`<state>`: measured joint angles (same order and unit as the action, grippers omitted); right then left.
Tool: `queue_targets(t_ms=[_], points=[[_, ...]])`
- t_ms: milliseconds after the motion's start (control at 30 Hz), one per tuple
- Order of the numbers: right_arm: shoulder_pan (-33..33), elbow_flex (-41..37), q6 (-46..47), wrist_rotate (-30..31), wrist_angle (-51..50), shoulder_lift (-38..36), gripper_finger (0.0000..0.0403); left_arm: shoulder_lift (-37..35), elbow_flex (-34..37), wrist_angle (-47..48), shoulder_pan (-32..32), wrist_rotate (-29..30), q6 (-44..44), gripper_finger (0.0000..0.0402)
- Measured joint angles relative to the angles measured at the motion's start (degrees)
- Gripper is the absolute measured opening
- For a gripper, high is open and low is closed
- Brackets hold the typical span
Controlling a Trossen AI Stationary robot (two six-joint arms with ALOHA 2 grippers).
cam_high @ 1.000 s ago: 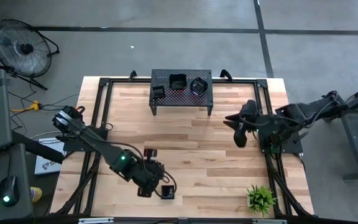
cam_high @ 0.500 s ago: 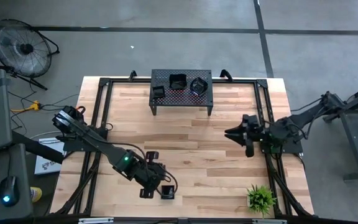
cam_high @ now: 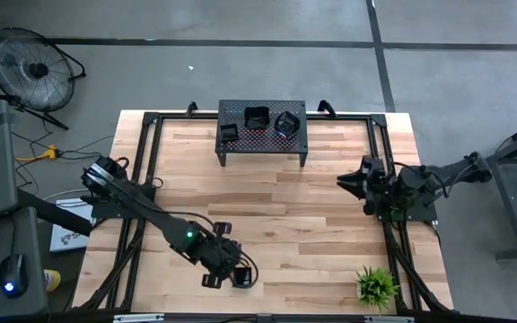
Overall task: Pick & Place Mini shaped plates
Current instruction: Stack the square plate on top of the square plate on the shelf
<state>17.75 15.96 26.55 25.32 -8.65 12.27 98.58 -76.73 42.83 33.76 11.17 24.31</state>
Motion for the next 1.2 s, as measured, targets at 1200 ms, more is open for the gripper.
queue_targets(t_ms=[1200], points=[[-10.8,0.0,3.2,-11.0,-8.8,-2.3,0.0061,10.1,0.0,-15.8,5.3,-3.8,1.5,0.0133]])
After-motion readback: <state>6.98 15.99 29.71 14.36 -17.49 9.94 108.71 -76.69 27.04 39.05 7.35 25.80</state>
